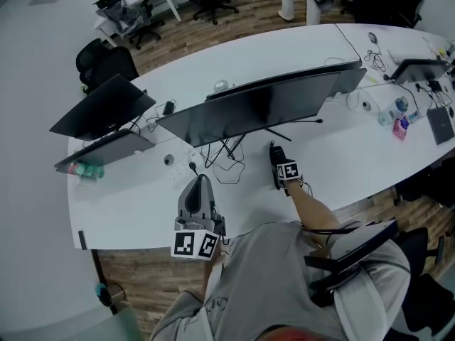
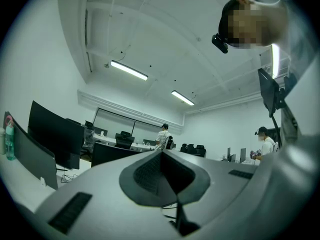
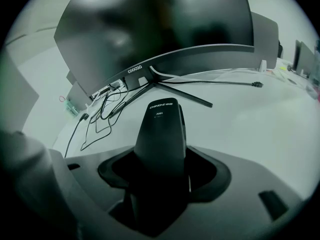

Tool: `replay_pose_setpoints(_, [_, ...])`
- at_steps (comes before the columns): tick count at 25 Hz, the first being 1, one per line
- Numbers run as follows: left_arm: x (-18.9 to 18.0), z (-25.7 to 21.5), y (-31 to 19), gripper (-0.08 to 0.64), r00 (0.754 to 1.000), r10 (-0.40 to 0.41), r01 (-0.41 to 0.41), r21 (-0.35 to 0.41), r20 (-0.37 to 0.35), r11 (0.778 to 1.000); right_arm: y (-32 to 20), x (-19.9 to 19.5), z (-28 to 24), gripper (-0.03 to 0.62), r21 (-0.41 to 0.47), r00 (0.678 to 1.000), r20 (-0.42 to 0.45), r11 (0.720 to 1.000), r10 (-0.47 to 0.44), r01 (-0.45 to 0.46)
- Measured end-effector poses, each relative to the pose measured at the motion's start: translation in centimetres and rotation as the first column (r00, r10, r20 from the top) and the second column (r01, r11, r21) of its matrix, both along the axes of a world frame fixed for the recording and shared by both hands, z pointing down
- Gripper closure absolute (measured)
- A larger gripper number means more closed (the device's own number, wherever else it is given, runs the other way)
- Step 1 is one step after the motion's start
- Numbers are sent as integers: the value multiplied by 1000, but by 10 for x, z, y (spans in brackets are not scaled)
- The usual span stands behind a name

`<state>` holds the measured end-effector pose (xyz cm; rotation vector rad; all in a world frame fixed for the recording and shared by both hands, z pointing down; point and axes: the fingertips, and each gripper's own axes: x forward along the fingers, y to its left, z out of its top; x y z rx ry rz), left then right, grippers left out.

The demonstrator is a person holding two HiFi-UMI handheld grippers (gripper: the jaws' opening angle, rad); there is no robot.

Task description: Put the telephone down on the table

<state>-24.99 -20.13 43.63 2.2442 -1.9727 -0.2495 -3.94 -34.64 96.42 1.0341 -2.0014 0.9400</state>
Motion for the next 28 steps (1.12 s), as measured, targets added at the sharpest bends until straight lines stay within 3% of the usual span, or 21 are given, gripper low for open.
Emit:
replay_pose_setpoints(4, [-1,3,1,549,1000,-1,1,-5,0,1000,2,-1,1,308,0,1000,21,1000,-15,15])
replay_pose_setpoints(7, [0,2,-1,549,1000,5,-5,-5,2,1000,3,-5,0,298,12,997,-11,997,-76,76])
replay_pose_setpoints(14, [3,1,-3,549,1000,21,-21,4,-2,1000,-15,-9,-33,275,129,990,-35,981,-140,143])
replay_pose_setpoints(18, [6,2,-6,549,999,34,-34,6,-7,999,-30,-19,-77,275,210,987,0,966,-158,154])
replay_pose_setpoints(24, [12,0,-11,549,998,60,-60,15,-10,998,-56,-39,-187,275,440,981,51,886,-187,146])
replay_pose_setpoints(28, [17,-3,-15,549,997,81,-80,27,-9,996,-66,-48,-280,275,588,972,118,803,-206,99])
